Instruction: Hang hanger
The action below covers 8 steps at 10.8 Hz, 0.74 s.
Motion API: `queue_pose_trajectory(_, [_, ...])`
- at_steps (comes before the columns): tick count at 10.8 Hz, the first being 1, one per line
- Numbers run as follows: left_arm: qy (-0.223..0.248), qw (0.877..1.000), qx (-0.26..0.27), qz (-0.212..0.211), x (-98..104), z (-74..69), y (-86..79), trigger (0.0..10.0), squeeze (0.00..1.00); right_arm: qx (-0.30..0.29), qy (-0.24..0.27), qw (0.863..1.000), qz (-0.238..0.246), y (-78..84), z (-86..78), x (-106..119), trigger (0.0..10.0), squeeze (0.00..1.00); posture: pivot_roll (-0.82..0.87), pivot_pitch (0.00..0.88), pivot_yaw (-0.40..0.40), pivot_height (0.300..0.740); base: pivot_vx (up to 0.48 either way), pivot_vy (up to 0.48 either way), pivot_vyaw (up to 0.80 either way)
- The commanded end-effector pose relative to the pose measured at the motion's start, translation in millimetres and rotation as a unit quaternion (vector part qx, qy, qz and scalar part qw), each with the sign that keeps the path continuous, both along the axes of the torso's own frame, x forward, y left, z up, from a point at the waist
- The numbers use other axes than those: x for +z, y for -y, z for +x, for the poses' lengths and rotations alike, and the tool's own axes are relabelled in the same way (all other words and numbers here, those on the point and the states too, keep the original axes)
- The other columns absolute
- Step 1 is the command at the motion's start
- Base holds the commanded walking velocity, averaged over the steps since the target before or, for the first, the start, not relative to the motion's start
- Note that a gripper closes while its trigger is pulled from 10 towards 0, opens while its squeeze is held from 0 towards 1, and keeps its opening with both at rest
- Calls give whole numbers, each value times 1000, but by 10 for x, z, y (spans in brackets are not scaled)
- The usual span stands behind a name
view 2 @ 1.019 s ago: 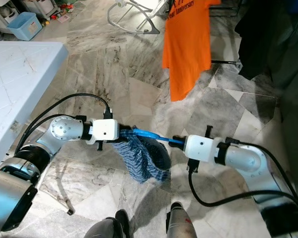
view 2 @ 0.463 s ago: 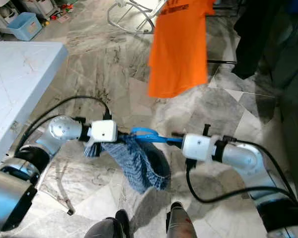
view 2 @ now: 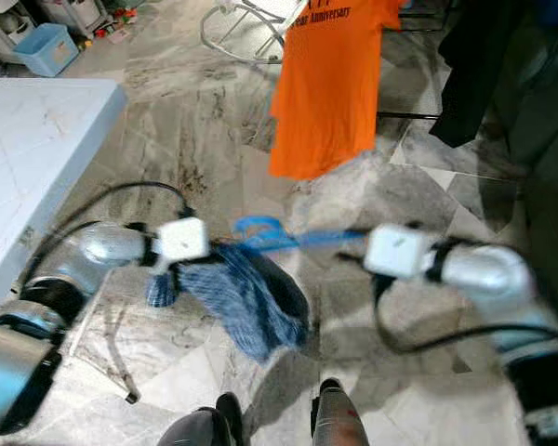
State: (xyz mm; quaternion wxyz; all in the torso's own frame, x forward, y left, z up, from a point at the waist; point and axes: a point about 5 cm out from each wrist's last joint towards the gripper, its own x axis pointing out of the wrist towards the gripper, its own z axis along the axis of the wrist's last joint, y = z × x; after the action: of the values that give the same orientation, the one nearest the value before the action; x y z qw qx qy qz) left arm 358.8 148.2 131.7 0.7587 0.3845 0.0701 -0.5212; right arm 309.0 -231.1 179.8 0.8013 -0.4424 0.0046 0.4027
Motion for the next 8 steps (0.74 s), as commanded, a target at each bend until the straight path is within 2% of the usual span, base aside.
queue_pose_trajectory(1, [-2,1000,28,1,-17,3,-124,0,0,-10,19,1000,-2,33,20,66,10000,1000,-376,247,169,740,0,0,0])
queue_pose_trajectory(2, [5,999,52,-1,-18,17,-182,0,0,-31,53,998,15,68,46,138,10000,1000,-375,247,166,740,0,0,0])
queue_pose_trajectory(3, [7,998,58,-1,-15,22,-198,0,0,-39,66,997,21,76,56,163,10000,1000,-378,247,165,740,0,0,0])
queue_pose_trajectory(4, [29,995,90,-11,30,67,-234,0,0,-89,99,989,62,122,98,201,10000,1000,-376,247,159,740,0,0,0])
queue_pose_trajectory(5, [47,993,99,-53,170,127,-190,0,0,-155,89,976,122,127,101,42,10000,1000,-368,250,154,740,0,0,0])
queue_pose_trajectory(6, [56,991,96,-79,271,159,-153,0,0,-179,69,969,156,95,75,-90,10000,1000,-362,251,153,740,0,0,0])
queue_pose_trajectory(7, [77,986,73,-130,487,204,-36,0,0,-208,33,954,212,-40,-5,-394,10000,1000,-346,252,153,740,0,0,0])
queue_pose_trajectory(8, [94,977,42,-186,673,213,122,0,0,-242,11,933,266,-218,-49,-632,10000,1000,-338,252,154,740,0,0,0])
